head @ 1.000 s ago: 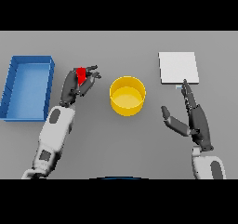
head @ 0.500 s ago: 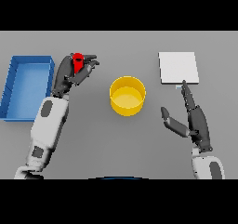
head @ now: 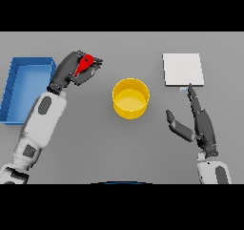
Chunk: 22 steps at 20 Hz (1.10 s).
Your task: Pick up the red beaker and tilt it to pour out 1 green nut into yellow bowl. Pick up the yellow bowl and place it on the metallic measuring scale.
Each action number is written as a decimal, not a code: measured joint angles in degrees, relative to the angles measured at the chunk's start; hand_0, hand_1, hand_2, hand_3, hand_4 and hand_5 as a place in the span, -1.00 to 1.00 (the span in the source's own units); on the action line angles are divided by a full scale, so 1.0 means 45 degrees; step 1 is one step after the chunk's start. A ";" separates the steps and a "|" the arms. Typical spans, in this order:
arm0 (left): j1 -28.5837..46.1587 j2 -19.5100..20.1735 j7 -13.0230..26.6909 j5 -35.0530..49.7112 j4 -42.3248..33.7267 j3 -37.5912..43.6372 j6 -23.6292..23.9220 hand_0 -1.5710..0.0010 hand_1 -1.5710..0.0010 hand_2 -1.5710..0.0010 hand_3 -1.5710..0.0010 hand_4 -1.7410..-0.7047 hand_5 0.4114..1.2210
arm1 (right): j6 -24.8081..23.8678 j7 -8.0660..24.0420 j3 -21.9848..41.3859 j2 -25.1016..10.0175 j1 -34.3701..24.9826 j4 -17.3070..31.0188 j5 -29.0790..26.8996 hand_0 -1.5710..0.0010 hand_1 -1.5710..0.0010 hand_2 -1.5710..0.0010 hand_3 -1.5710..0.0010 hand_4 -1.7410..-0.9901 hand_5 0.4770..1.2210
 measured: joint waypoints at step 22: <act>-0.5244 0.0923 0.0476 -0.8546 0.2042 -0.7544 -0.4319 -1.00 -1.00 -1.00 -0.86 -0.97 1.00 | 0.0228 0.0384 -0.0057 0.0418 0.0138 -0.0153 -0.0664 1.00 1.00 1.00 1.00 0.39 -0.64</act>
